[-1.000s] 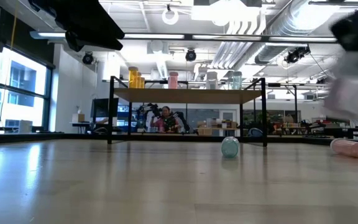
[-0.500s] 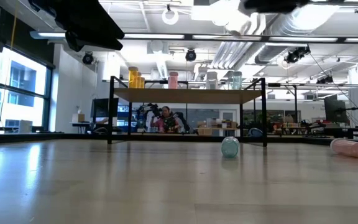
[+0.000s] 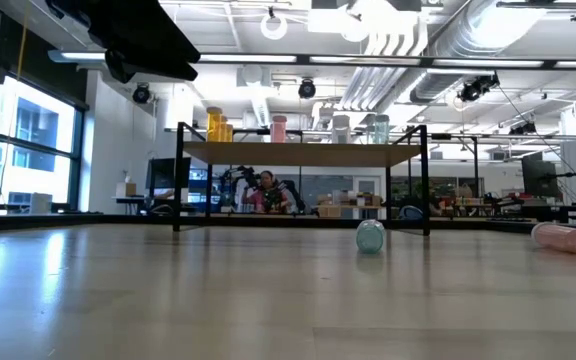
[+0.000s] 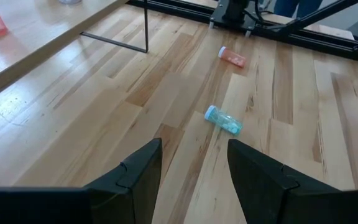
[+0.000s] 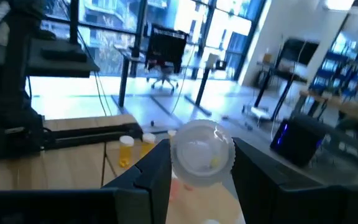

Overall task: Pick and place medicine bottles onto shelf by color
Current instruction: Align the white pill bottle with the other white pill bottles on the shelf

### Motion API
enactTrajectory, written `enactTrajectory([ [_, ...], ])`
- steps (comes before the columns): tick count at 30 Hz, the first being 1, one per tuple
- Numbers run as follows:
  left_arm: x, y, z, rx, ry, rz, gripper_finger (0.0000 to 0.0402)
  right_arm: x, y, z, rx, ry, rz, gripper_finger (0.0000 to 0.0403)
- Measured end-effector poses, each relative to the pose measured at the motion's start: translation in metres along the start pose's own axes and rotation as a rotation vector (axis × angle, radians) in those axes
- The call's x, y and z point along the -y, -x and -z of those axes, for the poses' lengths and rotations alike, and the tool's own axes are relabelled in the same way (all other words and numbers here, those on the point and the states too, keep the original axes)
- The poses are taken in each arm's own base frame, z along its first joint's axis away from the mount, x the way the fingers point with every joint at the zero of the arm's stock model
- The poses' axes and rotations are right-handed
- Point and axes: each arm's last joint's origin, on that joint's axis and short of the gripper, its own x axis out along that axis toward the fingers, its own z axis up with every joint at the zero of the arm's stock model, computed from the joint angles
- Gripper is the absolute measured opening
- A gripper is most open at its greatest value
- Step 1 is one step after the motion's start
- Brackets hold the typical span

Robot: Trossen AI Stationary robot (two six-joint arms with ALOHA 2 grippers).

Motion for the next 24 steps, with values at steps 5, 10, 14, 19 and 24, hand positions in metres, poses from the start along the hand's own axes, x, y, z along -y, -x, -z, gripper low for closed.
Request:
enactTrajectory([
  [5,0.000,0.000,0.000,0.000,0.000,0.000,0.0172,0.014,-0.021,0.001,-0.170,-0.049,-0.018,0.0130],
  [10,0.000,0.000,0.000,0.000,0.000,0.000,0.0172,0.018,-0.048,0.005,-0.293,-0.107,-0.054,0.0130],
  [14,0.000,0.000,0.000,0.000,0.000,0.000,0.0172,0.015,-0.072,0.017,-0.358,-0.116,-0.135,0.0130],
  [19,0.000,0.000,0.000,0.000,-0.001,0.000,0.0172,0.014,-0.093,0.035,-0.434,-0.105,-0.140,0.0130],
  [24,0.000,0.000,0.000,0.000,0.000,0.000,0.0172,0.015,-0.109,0.051,-0.492,-0.114,-0.153,0.0130],
])
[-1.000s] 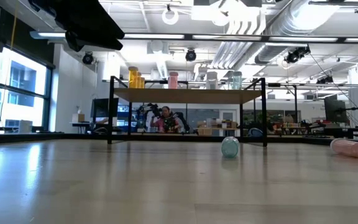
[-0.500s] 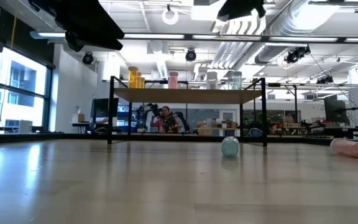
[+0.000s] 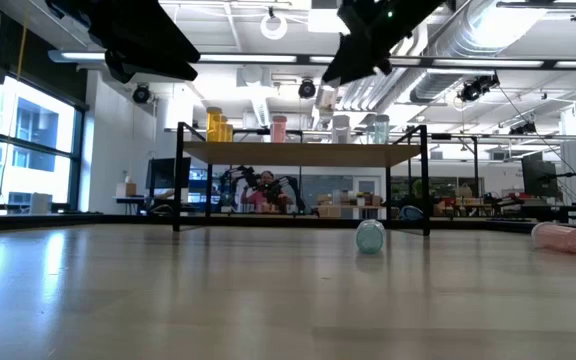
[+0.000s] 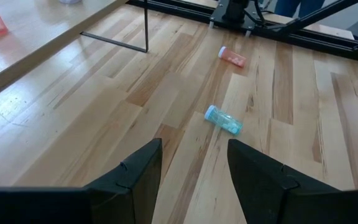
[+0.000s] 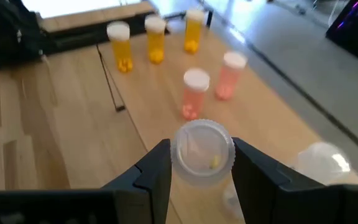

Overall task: Pick and place medicine bottles onto shelf by color
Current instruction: Align the white pill bottle with the other white pill bottles on the shelf

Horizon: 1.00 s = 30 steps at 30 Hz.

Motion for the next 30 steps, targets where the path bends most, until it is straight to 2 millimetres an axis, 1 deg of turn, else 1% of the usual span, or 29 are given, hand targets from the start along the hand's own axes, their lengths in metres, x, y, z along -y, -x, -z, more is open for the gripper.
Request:
enactTrajectory([
  [4,0.000,0.000,0.000,0.000,0.000,0.000,0.0172,0.002,-0.012,0.005,-0.042,0.000,0.004,0.0130],
  [8,0.000,0.000,0.000,0.000,0.000,0.000,0.0172,0.004,-0.017,0.009,-0.067,0.001,0.018,0.0130],
  [11,0.000,0.000,0.000,0.000,0.000,0.000,0.0172,0.008,-0.018,0.009,-0.073,-0.003,0.050,0.0130],
  [19,0.000,0.000,0.000,0.000,0.000,0.000,0.0172,0.015,-0.019,0.010,-0.082,-0.006,0.073,0.0130],
  [25,0.000,0.000,0.000,0.000,-0.001,0.000,0.0172,0.013,-0.018,0.013,-0.112,0.001,0.032,0.0130],
  [30,0.000,0.000,0.000,0.000,-0.001,0.000,0.0172,0.012,-0.009,0.014,-0.142,-0.001,0.023,0.0130],
])
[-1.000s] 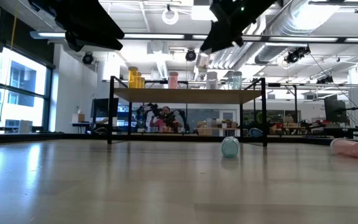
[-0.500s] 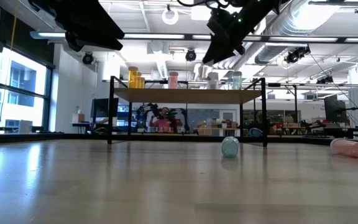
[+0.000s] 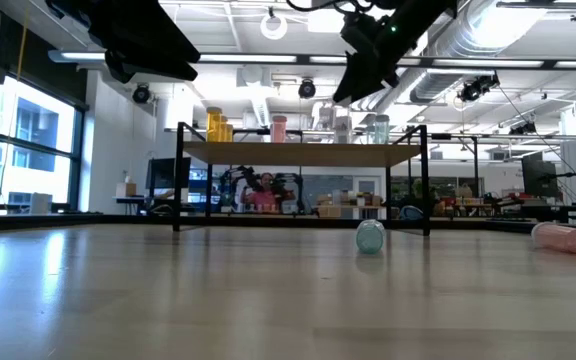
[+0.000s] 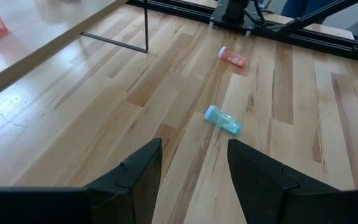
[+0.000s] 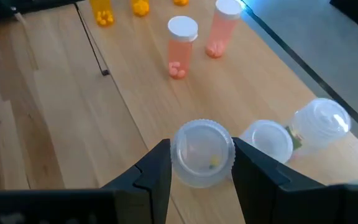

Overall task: Pick and place medicine bottles onto shelf by color
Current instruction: Align the white pill bottle with the other white pill bottles on the shelf

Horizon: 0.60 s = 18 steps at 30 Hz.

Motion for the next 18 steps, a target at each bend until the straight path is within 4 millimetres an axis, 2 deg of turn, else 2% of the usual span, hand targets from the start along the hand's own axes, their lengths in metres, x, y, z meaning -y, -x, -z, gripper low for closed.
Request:
enactTrajectory([
  [5,0.0000,0.0000,0.0000,0.000,0.000,0.000,0.0172,0.0029,0.0067,0.0029,-0.030,-0.038,0.004,0.0130],
  [10,0.0000,0.0000,0.0000,0.000,0.000,0.000,0.0172,0.0070,0.0022,0.0093,-0.099,-0.062,-0.008,0.0130],
  [18,0.0000,0.0000,0.0000,0.000,0.000,0.000,0.0172,0.0067,0.0000,0.0087,-0.093,-0.064,-0.008,0.0130],
])
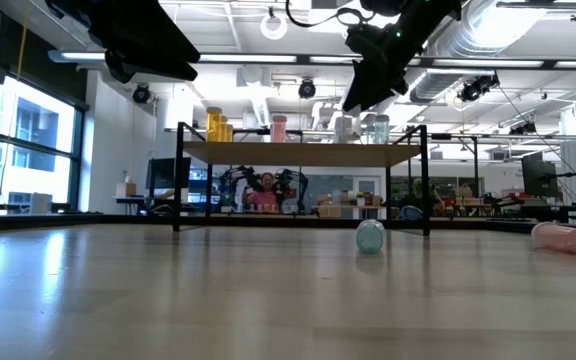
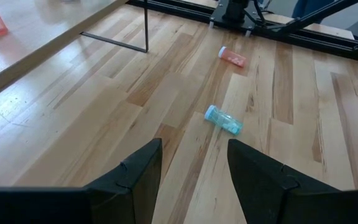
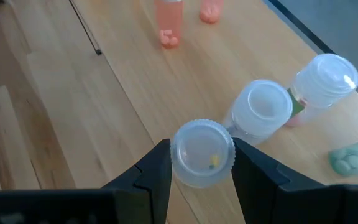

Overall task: Pick and place medicine bottles onto shelf by color
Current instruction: Align the white pill bottle with the other white pill bottles on the shelf

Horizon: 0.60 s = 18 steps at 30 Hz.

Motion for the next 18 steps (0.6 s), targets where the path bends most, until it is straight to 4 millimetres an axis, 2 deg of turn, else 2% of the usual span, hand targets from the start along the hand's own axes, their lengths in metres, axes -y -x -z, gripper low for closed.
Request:
enactTrajectory([
  [10,0.000,0.000,0.000,0.000,0.000,0.000,0.0172,0.001,-0.001,0.000,-0.002,-0.043,-0.012,0.0130],
  [18,0.000,0.000,0.000,0.000,0.000,0.000,0.0172,0.000,-0.015,0.001,-0.021,-0.070,0.014,0.0130],
])
